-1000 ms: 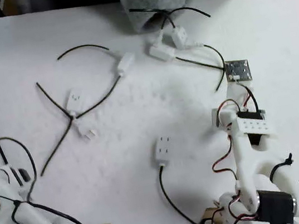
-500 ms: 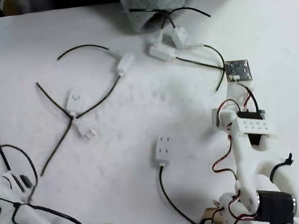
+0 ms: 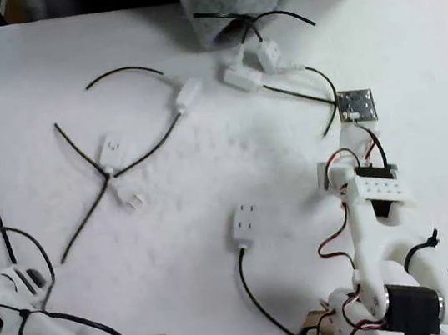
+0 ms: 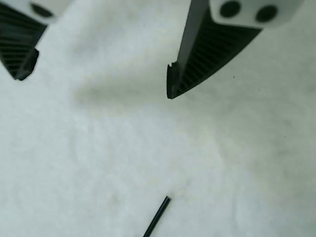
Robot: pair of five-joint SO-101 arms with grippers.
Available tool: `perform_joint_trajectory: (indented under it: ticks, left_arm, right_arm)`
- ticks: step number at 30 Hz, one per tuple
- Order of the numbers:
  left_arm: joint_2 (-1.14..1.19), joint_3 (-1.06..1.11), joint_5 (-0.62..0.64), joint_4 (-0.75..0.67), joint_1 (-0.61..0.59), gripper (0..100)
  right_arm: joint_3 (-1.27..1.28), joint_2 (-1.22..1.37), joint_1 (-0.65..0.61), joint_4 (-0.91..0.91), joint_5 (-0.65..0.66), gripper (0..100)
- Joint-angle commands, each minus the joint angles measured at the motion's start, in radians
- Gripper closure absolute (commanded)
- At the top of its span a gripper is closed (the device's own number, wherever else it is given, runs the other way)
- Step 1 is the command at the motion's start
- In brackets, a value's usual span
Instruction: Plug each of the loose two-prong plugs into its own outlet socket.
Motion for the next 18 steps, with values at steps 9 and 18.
perform_joint_trajectory:
  ticks: [9,18]
  left_arm:
    - [-0.012,-0.215,-0.049,0.147,-0.096,77]
    - [-0.01,-0.135,-0.084,0.114,-0.007,77]
  right_arm:
    - [-0.023,-0.002,-0.008,-0.007,0.003,59.8]
    - [-0.023,-0.002,-0.008,-0.007,0.003,59.8]
